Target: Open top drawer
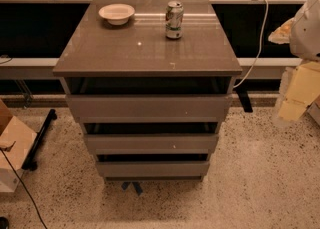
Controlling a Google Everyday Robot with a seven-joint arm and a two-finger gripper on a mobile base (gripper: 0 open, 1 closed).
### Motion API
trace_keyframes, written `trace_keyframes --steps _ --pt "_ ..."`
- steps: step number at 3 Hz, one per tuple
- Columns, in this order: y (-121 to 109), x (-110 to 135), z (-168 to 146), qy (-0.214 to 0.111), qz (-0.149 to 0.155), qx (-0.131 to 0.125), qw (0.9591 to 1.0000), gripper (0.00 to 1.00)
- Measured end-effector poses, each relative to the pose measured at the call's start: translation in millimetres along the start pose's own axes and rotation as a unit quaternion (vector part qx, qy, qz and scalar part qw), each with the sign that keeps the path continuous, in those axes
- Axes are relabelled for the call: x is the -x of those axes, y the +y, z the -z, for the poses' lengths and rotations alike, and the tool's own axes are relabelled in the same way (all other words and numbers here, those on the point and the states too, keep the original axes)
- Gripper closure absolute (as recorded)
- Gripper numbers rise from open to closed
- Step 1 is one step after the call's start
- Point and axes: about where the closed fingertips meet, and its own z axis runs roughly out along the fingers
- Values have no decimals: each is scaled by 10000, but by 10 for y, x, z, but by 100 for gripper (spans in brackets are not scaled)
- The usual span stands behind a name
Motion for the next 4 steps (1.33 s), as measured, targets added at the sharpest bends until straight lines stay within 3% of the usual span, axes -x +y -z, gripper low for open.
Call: trace_keyframes --steps 2,4 --pt "-38 50 -95 -57 35 -112 9999 0" --pt "-229 106 -478 -236 -21 -157 9996 0"
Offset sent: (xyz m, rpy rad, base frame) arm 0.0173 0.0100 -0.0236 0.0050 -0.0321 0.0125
